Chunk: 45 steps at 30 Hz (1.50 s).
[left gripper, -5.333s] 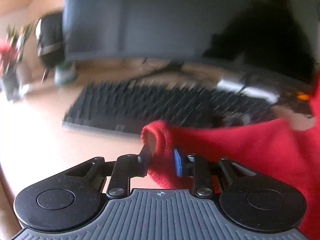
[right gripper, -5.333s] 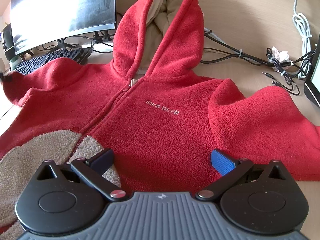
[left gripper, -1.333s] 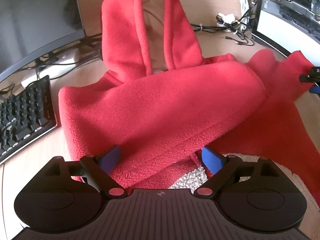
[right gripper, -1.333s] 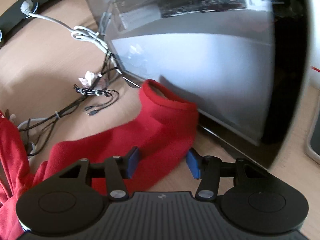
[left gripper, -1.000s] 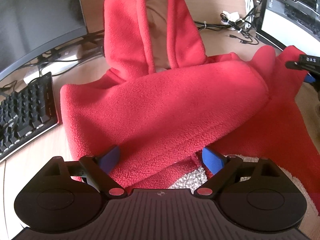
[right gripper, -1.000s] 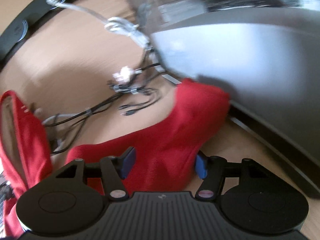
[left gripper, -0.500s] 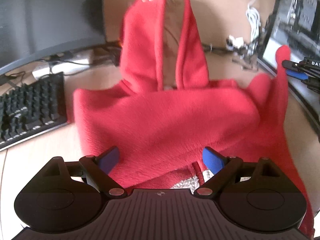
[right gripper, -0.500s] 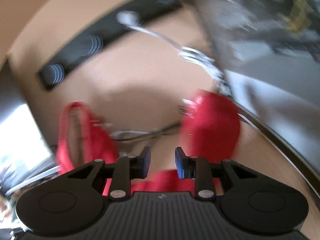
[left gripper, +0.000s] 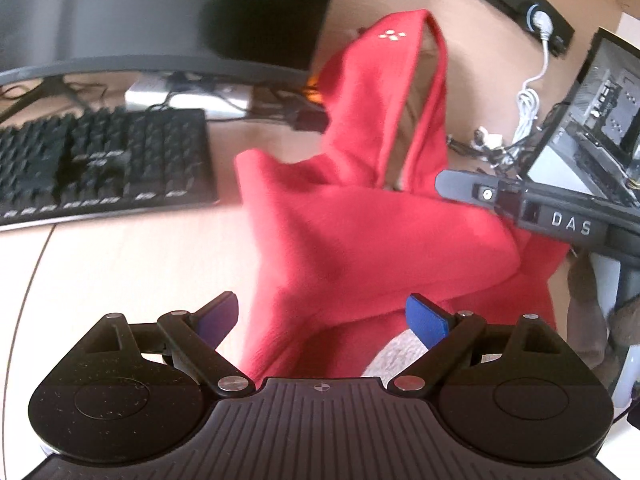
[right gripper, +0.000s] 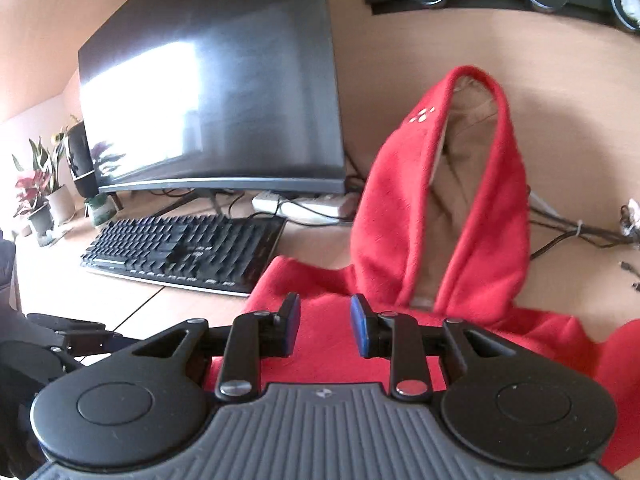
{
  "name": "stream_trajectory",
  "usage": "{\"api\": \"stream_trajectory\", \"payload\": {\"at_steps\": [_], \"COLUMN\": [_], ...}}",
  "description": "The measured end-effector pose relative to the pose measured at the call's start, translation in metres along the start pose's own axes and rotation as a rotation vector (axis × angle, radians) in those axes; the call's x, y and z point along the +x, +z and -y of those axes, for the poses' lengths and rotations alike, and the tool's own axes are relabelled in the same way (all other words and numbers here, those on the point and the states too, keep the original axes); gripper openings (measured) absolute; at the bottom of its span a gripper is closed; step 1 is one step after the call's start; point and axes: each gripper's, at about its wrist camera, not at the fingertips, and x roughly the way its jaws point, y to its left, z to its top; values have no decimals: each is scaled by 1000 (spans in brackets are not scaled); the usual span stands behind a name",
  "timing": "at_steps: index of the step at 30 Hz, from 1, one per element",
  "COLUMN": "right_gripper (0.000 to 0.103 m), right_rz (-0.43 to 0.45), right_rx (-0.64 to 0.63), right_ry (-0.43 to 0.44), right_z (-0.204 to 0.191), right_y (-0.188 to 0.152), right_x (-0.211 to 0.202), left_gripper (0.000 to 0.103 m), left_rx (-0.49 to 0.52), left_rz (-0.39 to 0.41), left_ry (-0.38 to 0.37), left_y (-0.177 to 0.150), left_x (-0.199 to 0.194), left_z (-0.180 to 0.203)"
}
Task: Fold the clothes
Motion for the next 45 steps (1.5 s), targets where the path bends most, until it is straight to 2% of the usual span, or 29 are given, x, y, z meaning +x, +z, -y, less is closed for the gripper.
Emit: {"api": "stream_trajectory", "payload": {"at_steps": [2, 4, 7, 11, 14, 16, 18, 25, 30, 35, 39, 45], "right_gripper": [41, 47, 63, 64, 64, 61, 56, 56, 51, 19, 18, 17], "right_rz": [4, 17, 42, 57, 97, 120, 130, 151, 185, 184, 245, 333], "right_rx": [15, 52, 164, 374, 550, 620, 676, 778, 736, 676, 635, 488], "right_ry": [-27, -87, -274, -544, -659, -696, -703, -731, -662, -586, -527, -404], "right_z": [1, 12, 49, 124, 184, 209, 229, 268, 284, 292, 280, 227], "right_y": [-4, -10, -28, -56, -74, -82, -88, -101, -102, -94, -81, -34], "right_x": [-7, -19, -46, -86, -110, -115, -111, -80, -69, -54, -69, -103], "left_gripper": [94, 94, 95, 95, 95, 95, 95, 95, 95, 95, 95, 95], "left_rx": [-5, -5, -5, 16, 45, 66, 81, 113, 101, 101, 108, 80], "left_rz": [4, 11, 3, -21, -41, -55, -72, -109, -122, -131, -127, -75], "left_ry": [-2, -7, -18, -44, -67, -74, -78, -34, 31, 98, 111, 86], "left_y": [-1, -2, -1, 3, 7, 9, 11, 14, 15, 15, 15, 18], "left_x": [-4, -6, -1, 13, 24, 33, 40, 47, 43, 40, 36, 24], "left_z": [-5, -8, -6, 8, 22, 34, 43, 61, 57, 57, 56, 45]}}
